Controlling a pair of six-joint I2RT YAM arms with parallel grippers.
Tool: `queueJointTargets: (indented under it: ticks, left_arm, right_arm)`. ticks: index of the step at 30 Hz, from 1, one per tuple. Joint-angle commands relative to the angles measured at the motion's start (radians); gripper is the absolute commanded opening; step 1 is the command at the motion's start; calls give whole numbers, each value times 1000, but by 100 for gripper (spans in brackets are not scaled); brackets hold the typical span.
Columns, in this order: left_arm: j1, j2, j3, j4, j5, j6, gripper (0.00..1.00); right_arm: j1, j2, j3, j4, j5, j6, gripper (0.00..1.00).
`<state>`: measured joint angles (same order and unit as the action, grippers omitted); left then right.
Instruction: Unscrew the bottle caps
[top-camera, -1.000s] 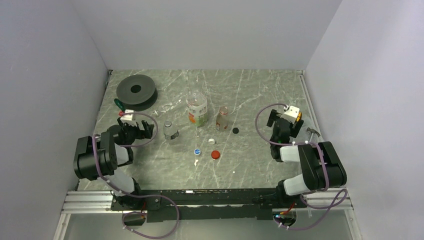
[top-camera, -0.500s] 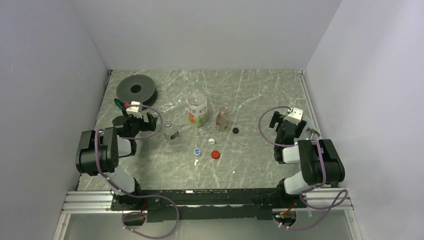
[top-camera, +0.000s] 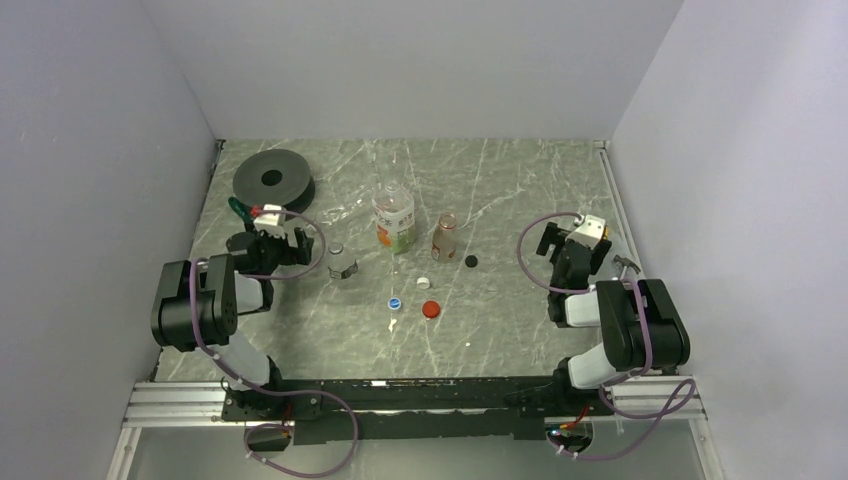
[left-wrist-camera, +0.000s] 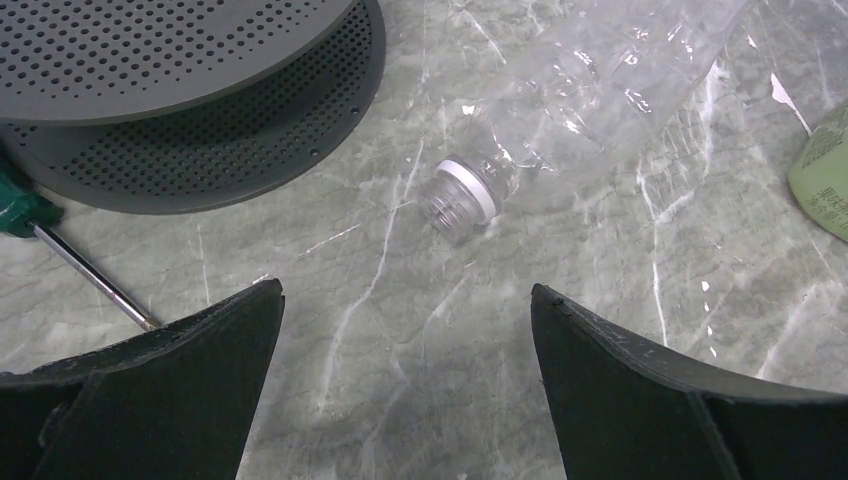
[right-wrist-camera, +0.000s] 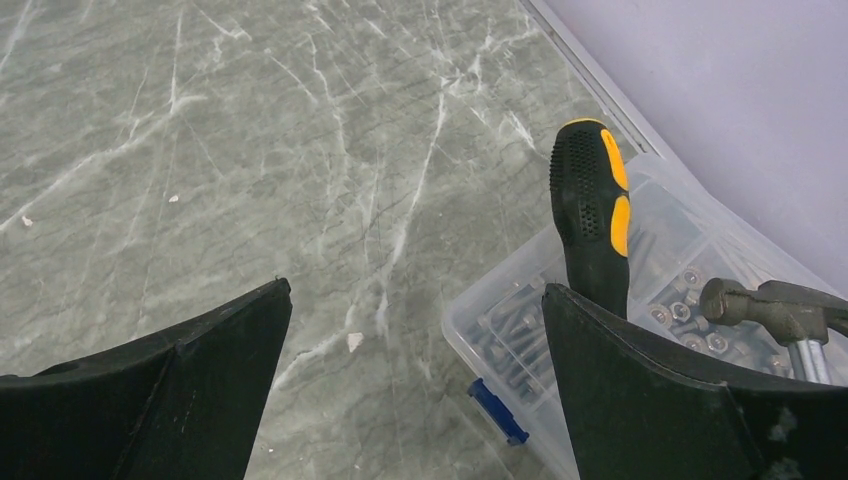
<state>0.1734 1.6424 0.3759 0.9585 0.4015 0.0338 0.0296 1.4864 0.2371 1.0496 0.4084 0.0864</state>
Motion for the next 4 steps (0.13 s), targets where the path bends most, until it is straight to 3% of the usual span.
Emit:
queueJointTargets:
  ticks: [1, 4]
  left_arm:
    - [-1, -8, 8, 18, -3, 12, 99]
    - [0, -10, 4, 22, -2, 11, 99]
  right_arm:
    - [0, -18, 1, 67, -15, 13, 100]
    - [0, -18, 1, 66, -16, 13, 100]
